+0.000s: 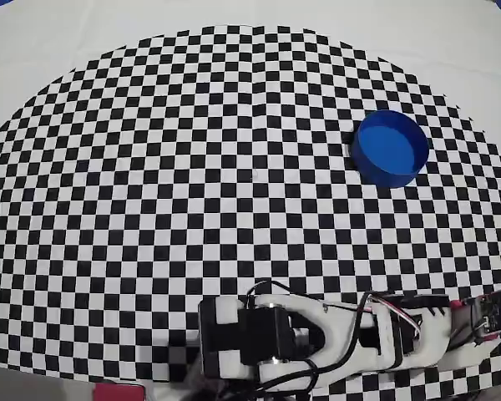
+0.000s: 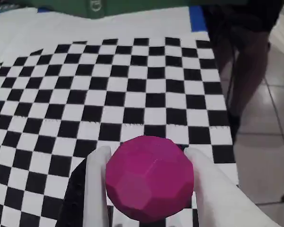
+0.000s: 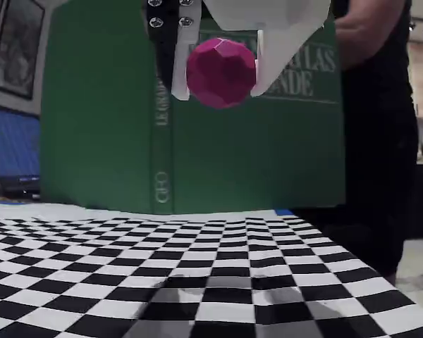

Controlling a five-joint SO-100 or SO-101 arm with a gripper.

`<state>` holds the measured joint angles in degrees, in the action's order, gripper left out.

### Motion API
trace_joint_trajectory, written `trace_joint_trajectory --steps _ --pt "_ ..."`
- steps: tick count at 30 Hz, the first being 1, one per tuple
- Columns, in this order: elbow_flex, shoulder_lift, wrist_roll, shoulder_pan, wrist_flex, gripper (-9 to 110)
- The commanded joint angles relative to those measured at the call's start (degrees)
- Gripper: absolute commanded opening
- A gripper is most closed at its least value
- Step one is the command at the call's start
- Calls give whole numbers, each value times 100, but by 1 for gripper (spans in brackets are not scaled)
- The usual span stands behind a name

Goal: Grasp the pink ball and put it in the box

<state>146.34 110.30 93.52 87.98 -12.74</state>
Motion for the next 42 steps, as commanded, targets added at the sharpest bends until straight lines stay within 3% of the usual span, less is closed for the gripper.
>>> trace_joint_trajectory --steps 1,42 --pt "0 264 26 -176 -88 0" --pt "-70 255 26 -2883 -237 0"
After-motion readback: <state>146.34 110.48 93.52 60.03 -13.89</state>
